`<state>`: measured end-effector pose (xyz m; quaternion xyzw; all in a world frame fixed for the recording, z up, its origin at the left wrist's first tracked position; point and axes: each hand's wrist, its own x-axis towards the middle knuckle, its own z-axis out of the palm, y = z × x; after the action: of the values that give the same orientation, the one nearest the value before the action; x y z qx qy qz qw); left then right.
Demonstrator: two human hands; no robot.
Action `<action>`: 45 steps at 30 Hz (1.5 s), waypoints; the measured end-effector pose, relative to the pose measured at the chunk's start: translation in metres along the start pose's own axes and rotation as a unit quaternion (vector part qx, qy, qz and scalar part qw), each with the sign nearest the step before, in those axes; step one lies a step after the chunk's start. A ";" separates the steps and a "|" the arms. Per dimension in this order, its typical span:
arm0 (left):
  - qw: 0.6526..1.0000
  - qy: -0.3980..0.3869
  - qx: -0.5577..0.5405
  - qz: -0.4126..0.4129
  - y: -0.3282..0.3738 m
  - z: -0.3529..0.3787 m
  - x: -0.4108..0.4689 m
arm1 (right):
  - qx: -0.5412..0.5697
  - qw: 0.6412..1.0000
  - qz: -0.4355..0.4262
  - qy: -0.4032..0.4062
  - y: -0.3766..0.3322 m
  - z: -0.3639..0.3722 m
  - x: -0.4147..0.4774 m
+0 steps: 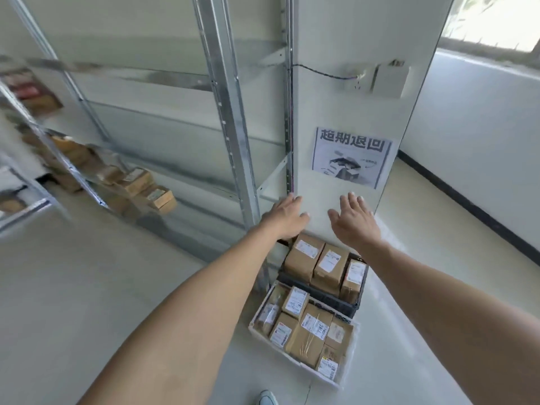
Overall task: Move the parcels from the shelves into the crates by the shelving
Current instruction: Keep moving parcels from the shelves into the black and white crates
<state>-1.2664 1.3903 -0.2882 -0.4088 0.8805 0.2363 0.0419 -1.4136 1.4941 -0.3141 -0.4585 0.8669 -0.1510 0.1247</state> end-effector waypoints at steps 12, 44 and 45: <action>0.993 0.073 0.016 -0.093 -0.092 -0.089 -0.133 | -0.027 0.985 -0.171 0.015 -0.161 -0.033 -0.042; 0.944 0.143 -0.064 -0.290 -0.550 -0.225 -0.303 | -0.082 0.929 -0.353 -0.080 -0.634 0.158 -0.028; 0.943 0.140 -0.064 -0.294 -0.564 -0.229 -0.296 | -0.081 0.928 -0.355 -0.083 -0.644 0.165 -0.019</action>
<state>-0.6261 1.1823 -0.2222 -0.6803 0.7011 0.2098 -0.0409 -0.8570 1.1412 -0.2227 -0.7554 0.6435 -0.0761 0.0971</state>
